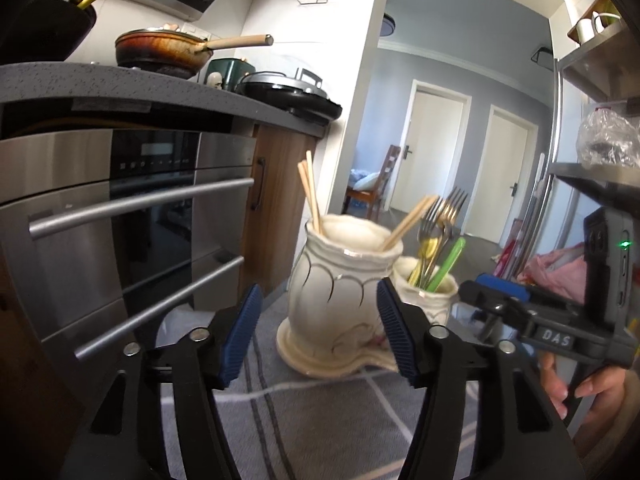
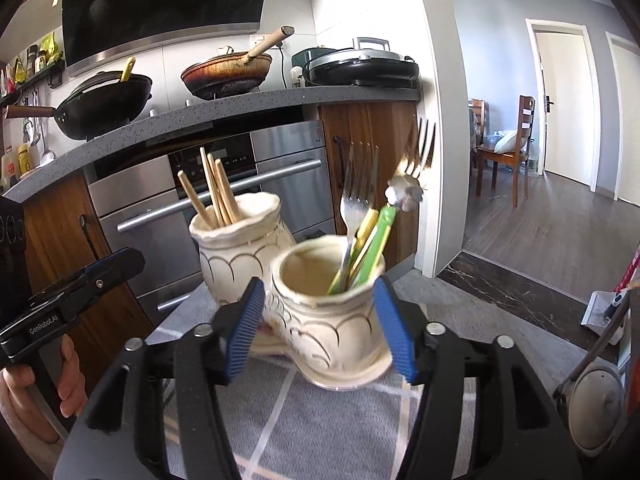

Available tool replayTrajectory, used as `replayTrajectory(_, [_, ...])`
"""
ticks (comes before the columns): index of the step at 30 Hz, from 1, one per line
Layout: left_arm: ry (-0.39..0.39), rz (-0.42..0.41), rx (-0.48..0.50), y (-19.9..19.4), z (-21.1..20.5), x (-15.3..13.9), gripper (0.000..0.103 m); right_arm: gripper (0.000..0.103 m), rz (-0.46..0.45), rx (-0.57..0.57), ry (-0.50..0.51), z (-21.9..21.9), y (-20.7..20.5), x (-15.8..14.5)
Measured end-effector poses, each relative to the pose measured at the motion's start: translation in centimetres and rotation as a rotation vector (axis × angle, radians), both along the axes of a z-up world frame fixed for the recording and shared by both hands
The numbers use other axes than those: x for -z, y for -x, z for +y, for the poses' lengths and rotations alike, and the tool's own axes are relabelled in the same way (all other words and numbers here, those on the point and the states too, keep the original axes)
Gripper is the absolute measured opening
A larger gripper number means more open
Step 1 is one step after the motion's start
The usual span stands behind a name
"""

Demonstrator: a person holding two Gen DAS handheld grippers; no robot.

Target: Organize utensils

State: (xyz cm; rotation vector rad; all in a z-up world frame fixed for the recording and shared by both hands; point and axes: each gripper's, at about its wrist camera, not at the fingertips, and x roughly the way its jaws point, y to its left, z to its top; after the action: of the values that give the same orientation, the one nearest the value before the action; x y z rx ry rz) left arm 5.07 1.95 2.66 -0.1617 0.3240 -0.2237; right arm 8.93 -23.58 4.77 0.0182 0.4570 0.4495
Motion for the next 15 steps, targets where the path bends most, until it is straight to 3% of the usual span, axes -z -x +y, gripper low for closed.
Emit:
replayTrajectory(3, [-0.012,0.004,-0.027,1.0,0.3,0.4,0.079,0.071,0.0,0.004,0.012,-0.5,1.1,0.6])
replayTrajectory(8, [-0.044,0.014,-0.071,2.4,0.7,1.2,0.084,0.087,-0.01,0.019,0.016,-1.6,2.5,1.3])
replayTrajectory(15, [-0.096,0.006,-0.115,3.6,0.4,2.0,0.093,0.097,-0.05,0.044,0.033,-2.4,4.3,2.3])
